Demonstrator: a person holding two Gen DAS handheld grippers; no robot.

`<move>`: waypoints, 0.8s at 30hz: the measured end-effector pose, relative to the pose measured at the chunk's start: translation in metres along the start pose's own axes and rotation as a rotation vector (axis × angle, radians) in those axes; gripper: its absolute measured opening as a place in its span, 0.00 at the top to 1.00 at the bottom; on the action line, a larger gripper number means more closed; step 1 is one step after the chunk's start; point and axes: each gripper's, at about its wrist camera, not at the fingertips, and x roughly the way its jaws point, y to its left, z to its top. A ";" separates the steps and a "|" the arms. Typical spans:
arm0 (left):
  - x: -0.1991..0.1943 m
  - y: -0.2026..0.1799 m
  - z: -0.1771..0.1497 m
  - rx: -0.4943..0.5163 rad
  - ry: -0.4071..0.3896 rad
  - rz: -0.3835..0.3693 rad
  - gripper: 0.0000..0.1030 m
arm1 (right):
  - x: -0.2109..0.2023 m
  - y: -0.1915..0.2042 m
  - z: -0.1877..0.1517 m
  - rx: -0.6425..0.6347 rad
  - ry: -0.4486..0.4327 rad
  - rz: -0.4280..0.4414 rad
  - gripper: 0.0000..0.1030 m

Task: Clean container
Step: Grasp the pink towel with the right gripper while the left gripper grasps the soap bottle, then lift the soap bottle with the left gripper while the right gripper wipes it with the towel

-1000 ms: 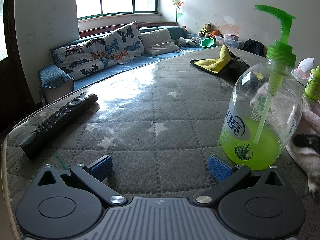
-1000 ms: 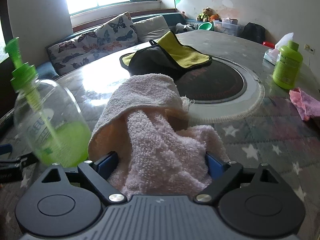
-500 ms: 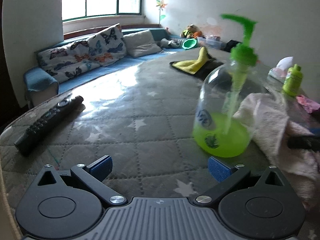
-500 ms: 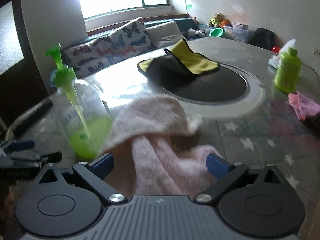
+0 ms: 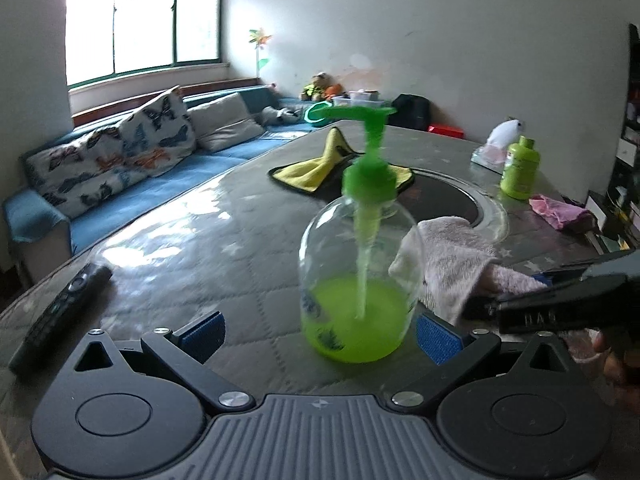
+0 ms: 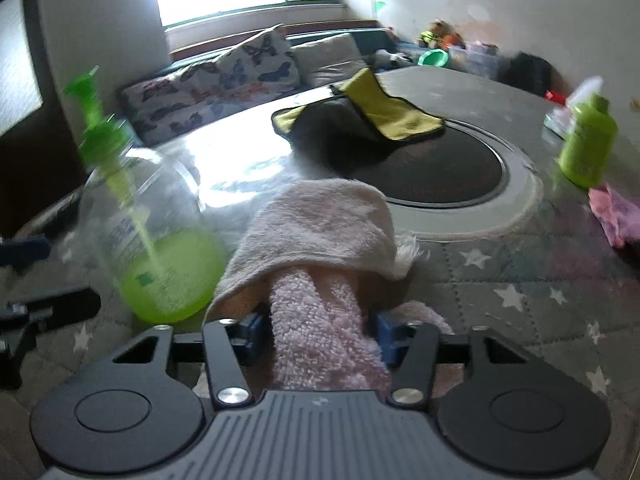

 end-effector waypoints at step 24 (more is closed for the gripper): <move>0.060 -0.011 0.001 0.047 0.024 -0.107 0.04 | -0.030 -0.025 0.032 0.178 -0.142 0.207 0.65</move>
